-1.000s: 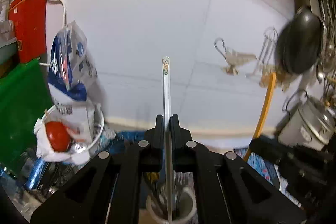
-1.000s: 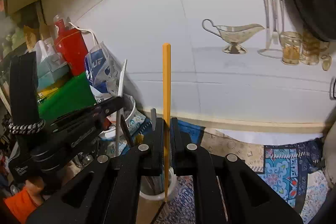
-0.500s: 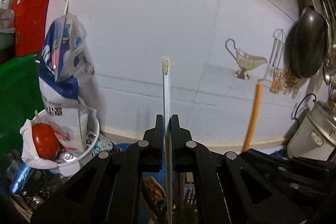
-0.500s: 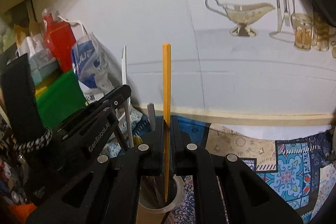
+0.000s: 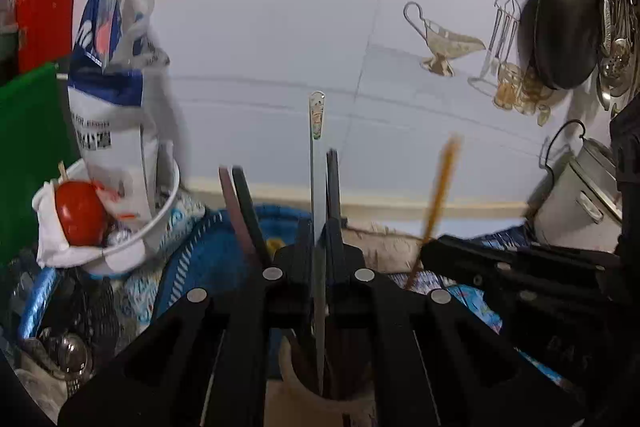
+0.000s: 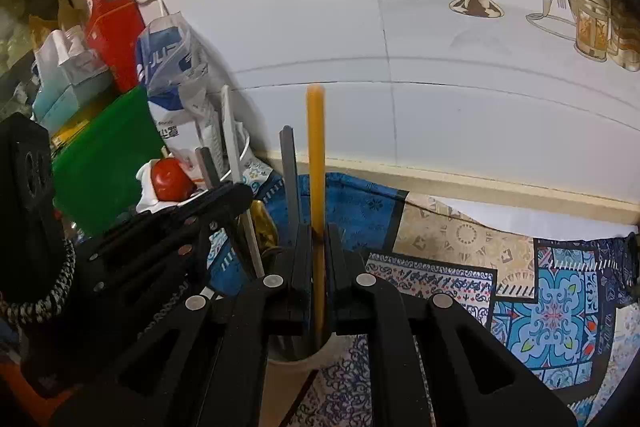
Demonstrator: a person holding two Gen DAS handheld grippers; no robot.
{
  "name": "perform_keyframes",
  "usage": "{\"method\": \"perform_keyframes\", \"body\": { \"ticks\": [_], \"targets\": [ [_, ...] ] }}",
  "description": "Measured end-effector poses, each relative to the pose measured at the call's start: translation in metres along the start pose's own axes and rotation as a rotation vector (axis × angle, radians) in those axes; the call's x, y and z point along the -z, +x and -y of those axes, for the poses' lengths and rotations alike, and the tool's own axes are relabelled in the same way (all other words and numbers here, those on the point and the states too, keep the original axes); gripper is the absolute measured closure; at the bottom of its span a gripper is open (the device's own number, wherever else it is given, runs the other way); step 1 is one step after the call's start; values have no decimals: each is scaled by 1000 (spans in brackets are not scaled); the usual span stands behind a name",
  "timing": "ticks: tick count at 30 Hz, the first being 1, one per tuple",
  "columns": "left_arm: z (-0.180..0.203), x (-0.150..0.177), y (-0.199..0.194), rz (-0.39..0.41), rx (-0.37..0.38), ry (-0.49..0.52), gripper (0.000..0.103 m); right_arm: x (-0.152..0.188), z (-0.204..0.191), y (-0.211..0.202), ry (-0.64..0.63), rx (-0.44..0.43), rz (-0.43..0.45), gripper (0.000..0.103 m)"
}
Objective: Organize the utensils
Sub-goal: 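Lower the white chopstick into the cup with the left tool while the right tool lowers the yellow chopstick, then open both tools and pull them back from the white cup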
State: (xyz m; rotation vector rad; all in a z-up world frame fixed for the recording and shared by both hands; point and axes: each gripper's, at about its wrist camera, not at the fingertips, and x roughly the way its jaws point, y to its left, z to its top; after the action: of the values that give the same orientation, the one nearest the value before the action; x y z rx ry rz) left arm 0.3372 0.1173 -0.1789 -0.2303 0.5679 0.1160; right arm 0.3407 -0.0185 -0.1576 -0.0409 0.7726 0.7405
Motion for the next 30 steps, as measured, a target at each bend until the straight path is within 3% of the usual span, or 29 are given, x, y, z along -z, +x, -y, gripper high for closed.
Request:
{"method": "perform_keyframes", "body": {
  "ticks": [5, 12, 17, 20, 22, 25, 30],
  "targets": [
    [5, -2, -19, -37, -8, -5, 99, -1, -2, -21, -26, -3, 17, 97],
    [27, -14, -76, -33, -40, 20, 96, -1, -11, -79, -74, -20, 78, 97],
    [52, -24, -134, 35, -48, 43, 80, 1, -24, -134, -127, -28, 167, 97],
    [70, -27, -173, 99, -57, 67, 73, 4, -32, -180, -152, -34, 260, 97],
    [83, -27, -204, 154, -74, 87, 60, 7, -35, -204, -160, -36, 316, 97],
    [93, -24, -240, 222, -85, 88, 54, 15, -43, -242, -168, -37, 405, 96],
    [104, -13, -288, 309, -108, 93, 37, 26, -51, -277, -160, -31, 483, 86]
  ]
}}
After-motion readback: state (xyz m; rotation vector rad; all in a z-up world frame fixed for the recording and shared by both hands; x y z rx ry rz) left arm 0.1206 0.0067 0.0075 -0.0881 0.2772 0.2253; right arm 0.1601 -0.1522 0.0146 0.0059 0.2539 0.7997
